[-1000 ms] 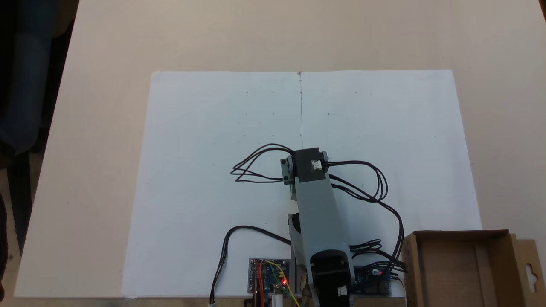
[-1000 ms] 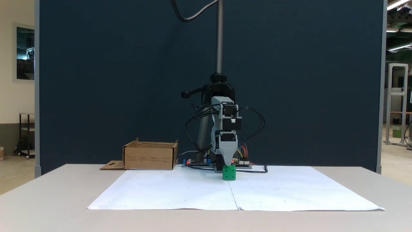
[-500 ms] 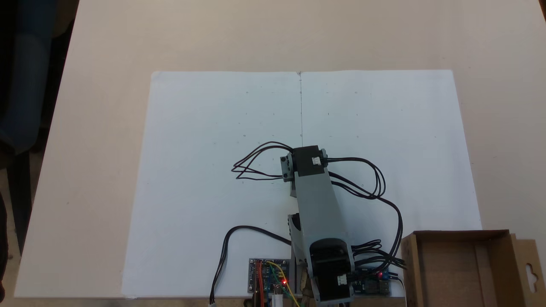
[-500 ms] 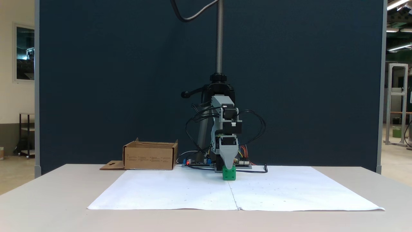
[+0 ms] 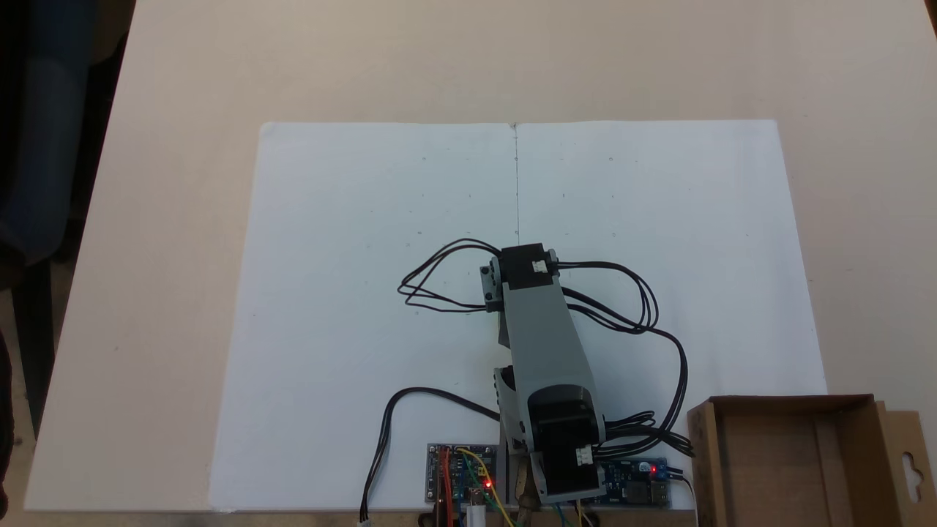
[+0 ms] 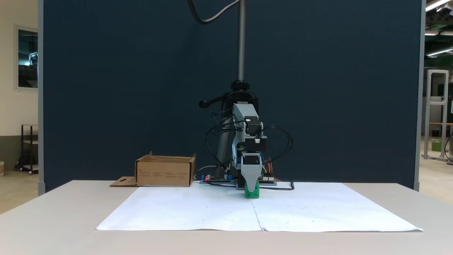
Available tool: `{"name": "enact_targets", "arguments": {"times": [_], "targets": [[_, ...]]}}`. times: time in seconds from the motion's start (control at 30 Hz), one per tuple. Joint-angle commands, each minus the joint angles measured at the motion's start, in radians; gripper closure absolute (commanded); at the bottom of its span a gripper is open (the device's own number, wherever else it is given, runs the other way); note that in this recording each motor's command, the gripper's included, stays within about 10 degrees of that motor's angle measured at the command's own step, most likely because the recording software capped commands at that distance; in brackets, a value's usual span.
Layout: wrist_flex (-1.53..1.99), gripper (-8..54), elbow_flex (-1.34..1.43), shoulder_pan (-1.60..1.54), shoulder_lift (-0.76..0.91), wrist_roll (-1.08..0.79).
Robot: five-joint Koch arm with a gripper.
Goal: Grasp a green dice and put it in the bin.
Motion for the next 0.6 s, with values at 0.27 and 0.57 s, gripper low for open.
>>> {"name": "enact_targets", "arguments": {"times": [0.27,0.57], "targets": [[-0.037,2.5,-0.006,0.002,-0.051,0.048],[-0.109,4.1,-0.005,0.003,-0.107,0.048]]}}
